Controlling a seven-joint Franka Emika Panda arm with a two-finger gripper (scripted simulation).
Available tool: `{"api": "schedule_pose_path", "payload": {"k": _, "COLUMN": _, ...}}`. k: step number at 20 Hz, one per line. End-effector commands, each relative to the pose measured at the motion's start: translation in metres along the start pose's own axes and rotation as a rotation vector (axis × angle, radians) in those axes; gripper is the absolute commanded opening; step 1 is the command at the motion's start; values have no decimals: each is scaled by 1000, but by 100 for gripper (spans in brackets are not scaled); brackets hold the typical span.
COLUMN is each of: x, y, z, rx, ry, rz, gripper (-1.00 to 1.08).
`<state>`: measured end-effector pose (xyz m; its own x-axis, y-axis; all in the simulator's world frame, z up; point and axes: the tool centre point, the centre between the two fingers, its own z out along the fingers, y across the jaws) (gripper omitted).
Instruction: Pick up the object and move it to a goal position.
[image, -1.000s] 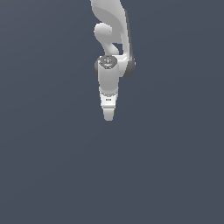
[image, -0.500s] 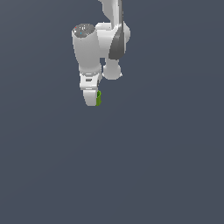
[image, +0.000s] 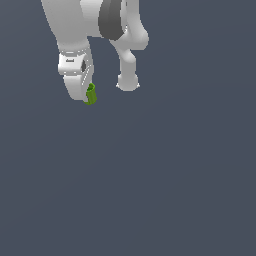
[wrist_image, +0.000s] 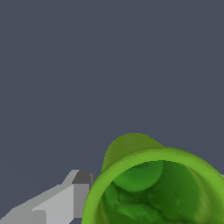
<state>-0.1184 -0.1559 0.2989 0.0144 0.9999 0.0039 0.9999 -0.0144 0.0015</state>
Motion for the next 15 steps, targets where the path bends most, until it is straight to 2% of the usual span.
{"api": "schedule_pose_path", "payload": {"k": 1, "x": -15, "y": -1, "z": -20, "rx": 0, "ry": -1, "rz": 0, "gripper": -100}}
{"api": "schedule_pose_path", "payload": {"k": 8, "x": -42, "y": -2, "z": -54, "rx": 1, "ry": -3, "rz": 1, "gripper": -100}}
{"api": "schedule_pose_path", "payload": {"k": 15, "x": -51, "y": -1, "z": -65, "rx": 2, "ry": -4, "rz": 1, "gripper": -100}}
